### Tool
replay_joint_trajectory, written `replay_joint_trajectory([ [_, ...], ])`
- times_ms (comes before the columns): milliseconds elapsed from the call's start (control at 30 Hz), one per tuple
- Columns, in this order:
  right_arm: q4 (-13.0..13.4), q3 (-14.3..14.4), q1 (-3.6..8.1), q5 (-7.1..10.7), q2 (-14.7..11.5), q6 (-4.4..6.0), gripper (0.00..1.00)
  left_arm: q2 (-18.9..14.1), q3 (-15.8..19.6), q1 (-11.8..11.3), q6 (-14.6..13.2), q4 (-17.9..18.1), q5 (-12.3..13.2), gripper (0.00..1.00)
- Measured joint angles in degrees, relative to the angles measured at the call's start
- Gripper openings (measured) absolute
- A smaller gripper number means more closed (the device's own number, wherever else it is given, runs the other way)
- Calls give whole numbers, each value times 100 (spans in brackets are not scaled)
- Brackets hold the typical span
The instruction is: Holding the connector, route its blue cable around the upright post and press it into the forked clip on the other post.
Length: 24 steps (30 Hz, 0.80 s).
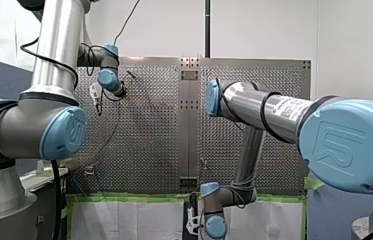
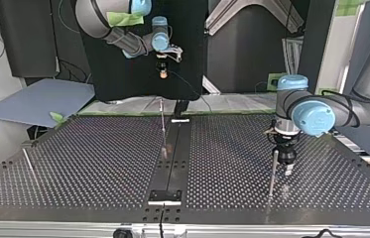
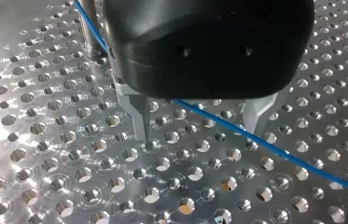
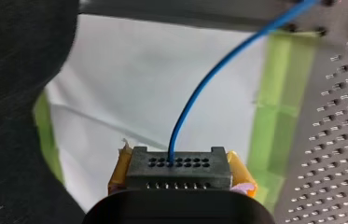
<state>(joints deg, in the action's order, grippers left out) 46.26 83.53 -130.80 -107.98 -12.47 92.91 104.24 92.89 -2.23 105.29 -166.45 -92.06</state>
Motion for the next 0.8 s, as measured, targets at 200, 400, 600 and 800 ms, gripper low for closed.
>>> replay_joint_trajectory([
  [200, 14, 12, 39, -12, 275, -8, 0, -1, 1, -1, 0, -3, 0, 98],
  [400, 19, 18, 57, -31, 528, -19, 0, 1, 1, -2, 0, 0, 0, 98],
  [600, 161, 169, 79, -61, 463, -14, 0, 1, 3, -2, 0, 5, 0, 98],
  [800, 435, 446, 191, -60, 191, 9, 0, 1, 1, -2, 0, 11, 0, 98],
])
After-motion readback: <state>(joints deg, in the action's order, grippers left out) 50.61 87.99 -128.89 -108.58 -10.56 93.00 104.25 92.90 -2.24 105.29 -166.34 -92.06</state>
